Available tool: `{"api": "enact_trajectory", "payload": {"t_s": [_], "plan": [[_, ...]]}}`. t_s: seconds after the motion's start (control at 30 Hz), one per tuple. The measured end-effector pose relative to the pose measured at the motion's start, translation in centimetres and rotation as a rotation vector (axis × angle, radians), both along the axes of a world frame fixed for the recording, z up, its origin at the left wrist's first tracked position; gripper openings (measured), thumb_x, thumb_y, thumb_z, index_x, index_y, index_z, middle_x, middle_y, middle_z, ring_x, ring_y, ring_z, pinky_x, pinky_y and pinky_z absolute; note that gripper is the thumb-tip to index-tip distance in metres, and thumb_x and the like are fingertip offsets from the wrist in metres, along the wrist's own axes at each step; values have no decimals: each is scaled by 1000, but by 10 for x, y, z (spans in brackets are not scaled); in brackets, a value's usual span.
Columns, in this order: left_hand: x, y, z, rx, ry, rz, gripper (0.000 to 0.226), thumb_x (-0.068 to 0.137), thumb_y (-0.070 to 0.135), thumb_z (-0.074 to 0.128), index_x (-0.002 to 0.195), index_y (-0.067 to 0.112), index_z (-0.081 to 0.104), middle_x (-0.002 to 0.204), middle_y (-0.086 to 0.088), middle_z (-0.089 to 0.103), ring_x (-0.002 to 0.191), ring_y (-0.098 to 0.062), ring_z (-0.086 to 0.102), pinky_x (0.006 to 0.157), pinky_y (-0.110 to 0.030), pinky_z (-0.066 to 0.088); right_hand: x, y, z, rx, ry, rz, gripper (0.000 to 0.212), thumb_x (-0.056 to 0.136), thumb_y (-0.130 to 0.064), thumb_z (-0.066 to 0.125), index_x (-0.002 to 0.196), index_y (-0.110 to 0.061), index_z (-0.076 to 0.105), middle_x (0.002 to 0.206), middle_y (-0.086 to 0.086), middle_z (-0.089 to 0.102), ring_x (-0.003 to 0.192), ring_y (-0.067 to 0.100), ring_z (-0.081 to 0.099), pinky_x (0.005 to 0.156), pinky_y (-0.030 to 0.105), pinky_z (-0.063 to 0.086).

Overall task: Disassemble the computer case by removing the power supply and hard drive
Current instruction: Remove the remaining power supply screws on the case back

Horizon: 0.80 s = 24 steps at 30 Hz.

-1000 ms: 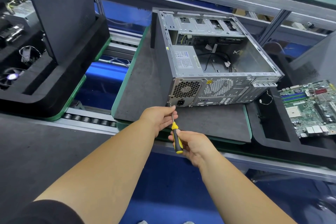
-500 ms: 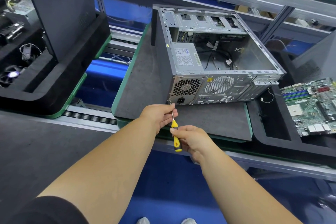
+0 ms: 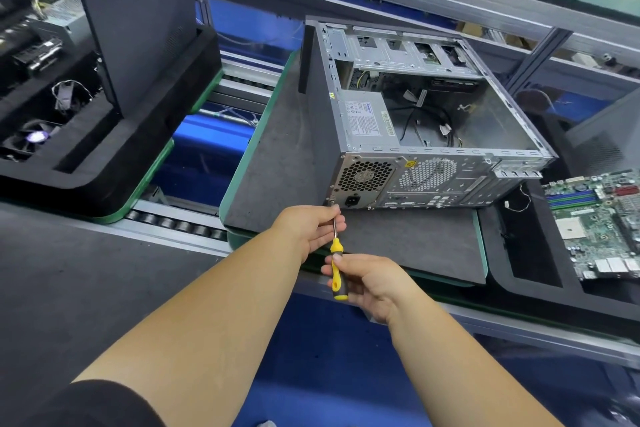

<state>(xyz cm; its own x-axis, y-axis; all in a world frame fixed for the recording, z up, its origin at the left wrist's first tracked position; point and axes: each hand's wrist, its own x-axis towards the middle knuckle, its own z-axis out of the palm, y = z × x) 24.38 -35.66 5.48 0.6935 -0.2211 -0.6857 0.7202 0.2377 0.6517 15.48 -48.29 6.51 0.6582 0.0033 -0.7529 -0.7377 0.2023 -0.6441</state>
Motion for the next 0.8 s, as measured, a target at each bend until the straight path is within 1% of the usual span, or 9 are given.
{"api": "enact_trajectory", "payload": {"t_s": [0.13, 0.23, 0.37, 0.47, 0.53, 0.6, 0.63, 0.73, 0.8], "plan": [[0, 0, 1, -11, 3, -5, 13, 90, 14, 70, 100, 6, 69, 81, -5, 77, 75, -13, 75, 55, -21, 57, 0, 2, -1, -45, -22, -19, 21, 84, -15, 77, 102, -5, 72, 91, 12, 77, 66, 16, 70, 63, 31, 57], [-1, 1, 1, -23, 5, -5, 11, 91, 14, 69, 98, 6, 69, 82, -6, 77, 75, -15, 75, 55, -22, 57, 2, 4, 1, -128, -34, 4, 19, 79, -17, 82, 92, -8, 72, 81, 8, 77, 59, 13, 68, 56, 26, 54], [-2, 1, 2, -29, -11, -10, 13, 89, 16, 71, 99, 7, 69, 83, -4, 77, 77, -14, 75, 55, -21, 56, 5, 7, 4, -293, -51, 58, 22, 74, -23, 86, 79, -14, 66, 67, 1, 67, 57, 13, 56, 52, 25, 47], [-2, 1, 2, -15, -24, -26, 19, 86, 17, 75, 100, 8, 68, 85, -4, 77, 80, -14, 75, 57, -22, 57, 5, 9, 6, -423, -80, 124, 29, 75, -27, 86, 80, -16, 59, 68, 1, 62, 61, 15, 55, 54, 26, 47], [-3, 0, 2, -11, -26, -17, 17, 86, 15, 74, 100, 8, 67, 84, -4, 77, 80, -14, 75, 58, -22, 58, 3, 8, 9, -452, -97, 179, 28, 79, -30, 82, 84, -15, 60, 73, 4, 65, 64, 15, 56, 56, 27, 49], [-4, -1, 2, -17, -22, 0, 12, 88, 12, 73, 97, 7, 67, 81, -5, 77, 76, -14, 75, 56, -21, 57, 2, 5, 14, -431, -103, 241, 23, 87, -35, 74, 93, -14, 65, 84, 6, 71, 71, 14, 60, 62, 27, 51], [-4, -2, 2, -17, -15, 5, 11, 88, 11, 72, 96, 6, 67, 79, -5, 76, 74, -14, 75, 55, -21, 57, 1, 3, 15, -375, -89, 250, 22, 92, -35, 67, 98, -14, 68, 88, 5, 74, 74, 14, 62, 66, 27, 52], [-3, -2, 3, -14, -2, 17, 9, 89, 9, 71, 96, 5, 66, 76, -5, 76, 71, -14, 74, 56, -22, 58, -2, -6, 15, -142, -38, 212, 22, 101, -22, 53, 109, -11, 70, 96, 7, 77, 88, 17, 69, 78, 32, 55], [-2, -2, 4, -21, -1, 18, 9, 89, 9, 70, 96, 5, 66, 74, -5, 76, 69, -13, 74, 55, -21, 58, -3, -12, 12, -90, -53, 210, 19, 101, -15, 54, 109, -10, 71, 97, 9, 77, 87, 17, 70, 78, 31, 57]]}}
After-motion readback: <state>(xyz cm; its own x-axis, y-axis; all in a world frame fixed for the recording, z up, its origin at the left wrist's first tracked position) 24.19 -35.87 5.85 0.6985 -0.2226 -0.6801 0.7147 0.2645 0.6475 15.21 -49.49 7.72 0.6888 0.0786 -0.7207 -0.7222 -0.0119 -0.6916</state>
